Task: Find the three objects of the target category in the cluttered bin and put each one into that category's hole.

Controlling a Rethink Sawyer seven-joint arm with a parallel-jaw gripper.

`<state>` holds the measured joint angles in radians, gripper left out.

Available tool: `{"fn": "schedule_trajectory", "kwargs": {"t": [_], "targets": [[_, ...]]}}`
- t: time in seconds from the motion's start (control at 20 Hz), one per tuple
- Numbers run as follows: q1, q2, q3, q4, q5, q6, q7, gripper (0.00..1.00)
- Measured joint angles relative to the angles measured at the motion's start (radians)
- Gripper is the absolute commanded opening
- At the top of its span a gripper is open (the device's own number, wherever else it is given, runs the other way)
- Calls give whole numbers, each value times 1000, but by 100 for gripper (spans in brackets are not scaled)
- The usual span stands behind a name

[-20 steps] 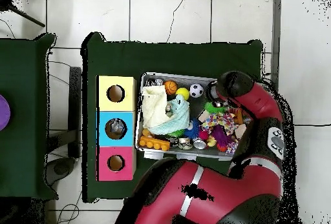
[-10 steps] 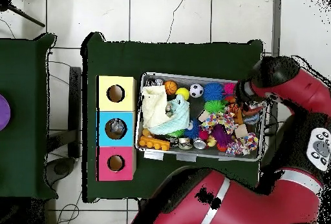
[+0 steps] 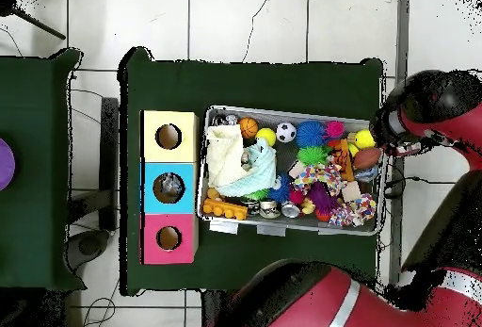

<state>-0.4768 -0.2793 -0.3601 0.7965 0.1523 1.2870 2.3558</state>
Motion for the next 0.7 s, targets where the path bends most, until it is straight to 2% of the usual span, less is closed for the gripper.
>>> {"fn": "schedule_trajectory", "kwargs": {"t": [0.7], "targets": [[-46, -16, 9, 0, -57, -15, 0, 0]]}}
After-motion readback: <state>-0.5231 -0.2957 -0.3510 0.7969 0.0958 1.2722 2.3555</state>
